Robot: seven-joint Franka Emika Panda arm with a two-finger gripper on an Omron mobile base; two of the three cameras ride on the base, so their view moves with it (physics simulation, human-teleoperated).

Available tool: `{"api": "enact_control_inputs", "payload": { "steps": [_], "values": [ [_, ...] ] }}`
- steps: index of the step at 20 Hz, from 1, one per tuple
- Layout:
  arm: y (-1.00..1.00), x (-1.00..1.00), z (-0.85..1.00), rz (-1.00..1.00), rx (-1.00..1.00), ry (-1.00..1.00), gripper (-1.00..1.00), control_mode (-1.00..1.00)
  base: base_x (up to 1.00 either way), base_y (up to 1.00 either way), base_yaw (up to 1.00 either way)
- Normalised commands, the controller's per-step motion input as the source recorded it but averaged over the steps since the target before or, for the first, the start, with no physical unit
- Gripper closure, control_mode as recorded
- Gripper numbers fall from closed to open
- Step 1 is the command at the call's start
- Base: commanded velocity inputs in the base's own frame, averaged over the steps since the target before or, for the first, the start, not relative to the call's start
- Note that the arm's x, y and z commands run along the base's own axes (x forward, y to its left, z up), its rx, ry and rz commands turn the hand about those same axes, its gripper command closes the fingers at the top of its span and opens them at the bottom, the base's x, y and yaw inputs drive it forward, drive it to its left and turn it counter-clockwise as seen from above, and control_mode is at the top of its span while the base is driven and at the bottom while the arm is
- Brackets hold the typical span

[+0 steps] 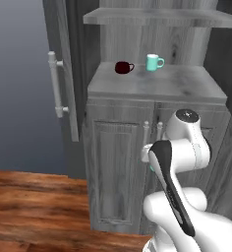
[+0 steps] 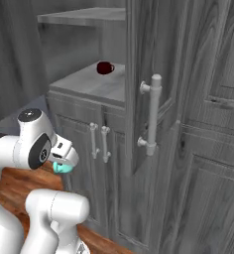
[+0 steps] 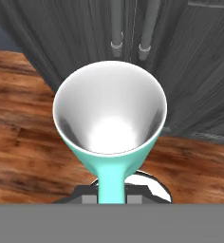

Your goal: Pick the mug on the counter and place it in the cabinet with the handle facing the right, like the mugs already inside.

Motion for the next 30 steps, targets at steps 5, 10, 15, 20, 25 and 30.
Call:
{"api": "enact_control_inputs", "payload": {
  "steps": [5, 10, 15, 20, 25, 30],
  "values": [
    [0.00, 0.00, 0.00, 0.00, 0.00, 0.00, 1.00, 1.00, 0.00, 0.00, -0.41],
    [0.00, 0.00, 0.00, 0.00, 0.00, 0.00, 1.00, 1.00, 0.00, 0.08, -0.30],
    [0.00, 0.00, 0.00, 0.00, 0.00, 0.00, 1.00, 1.00, 0.11, 0.19, -0.24],
    [0.00, 0.00, 0.00, 0.00, 0.00, 0.00, 1.00, 1.00, 0.20, 0.37, -0.23],
    [0.00, 0.00, 0.00, 0.00, 0.00, 0.00, 1.00, 1.00, 0.25, 0.39, -0.12],
    [0.00, 0.00, 0.00, 0.00, 0.00, 0.00, 1.00, 1.00, 0.17, 0.08, -0.03]
  ]
}}
